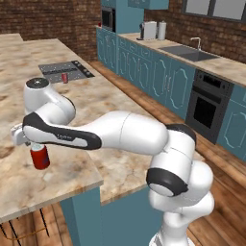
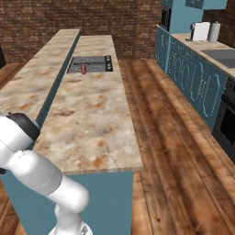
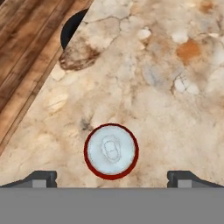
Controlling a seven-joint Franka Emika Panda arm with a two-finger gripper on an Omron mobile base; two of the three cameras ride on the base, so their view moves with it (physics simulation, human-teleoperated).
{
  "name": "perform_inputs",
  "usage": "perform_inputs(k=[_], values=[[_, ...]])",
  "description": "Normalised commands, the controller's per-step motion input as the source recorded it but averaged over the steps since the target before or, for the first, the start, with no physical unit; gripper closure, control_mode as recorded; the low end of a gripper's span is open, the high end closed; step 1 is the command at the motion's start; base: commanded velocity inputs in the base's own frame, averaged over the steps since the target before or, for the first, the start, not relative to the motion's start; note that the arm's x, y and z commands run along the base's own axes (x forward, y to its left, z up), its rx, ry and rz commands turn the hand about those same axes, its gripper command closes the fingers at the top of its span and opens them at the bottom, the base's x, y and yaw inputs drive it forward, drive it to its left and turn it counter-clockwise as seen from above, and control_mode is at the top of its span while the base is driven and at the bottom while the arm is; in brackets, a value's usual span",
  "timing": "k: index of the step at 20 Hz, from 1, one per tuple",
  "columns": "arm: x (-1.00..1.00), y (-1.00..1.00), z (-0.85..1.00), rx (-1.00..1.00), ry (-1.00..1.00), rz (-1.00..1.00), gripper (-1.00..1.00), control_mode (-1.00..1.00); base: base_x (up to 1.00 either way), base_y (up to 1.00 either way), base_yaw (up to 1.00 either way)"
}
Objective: Four empty soda cans are scattered around the kitchen. Gather all the cans and cluster them next to the stove for recycling.
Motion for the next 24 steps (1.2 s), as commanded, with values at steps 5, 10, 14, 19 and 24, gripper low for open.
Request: perform_inputs(k=[5,10,14,19,24], values=[[0.00,0.00,-0.41,0.00,0.00,0.00,-1.00,-1.00,0.00,0.00,0.00],[0.00,0.00,-0.46,0.00,0.00,0.00,-1.00,-1.00,0.00,0.00,0.00],[0.00,0.00,-0.31,0.00,0.00,0.00,-1.00,-1.00,0.00,0.00,0.00],[0.00,0.00,-0.20,0.00,0.00,0.00,-1.00,-1.00,0.00,0.00,0.00],[0.17,0.00,-0.05,0.00,0.01,0.00,-1.00,-1.00,0.00,0.00,0.00]])
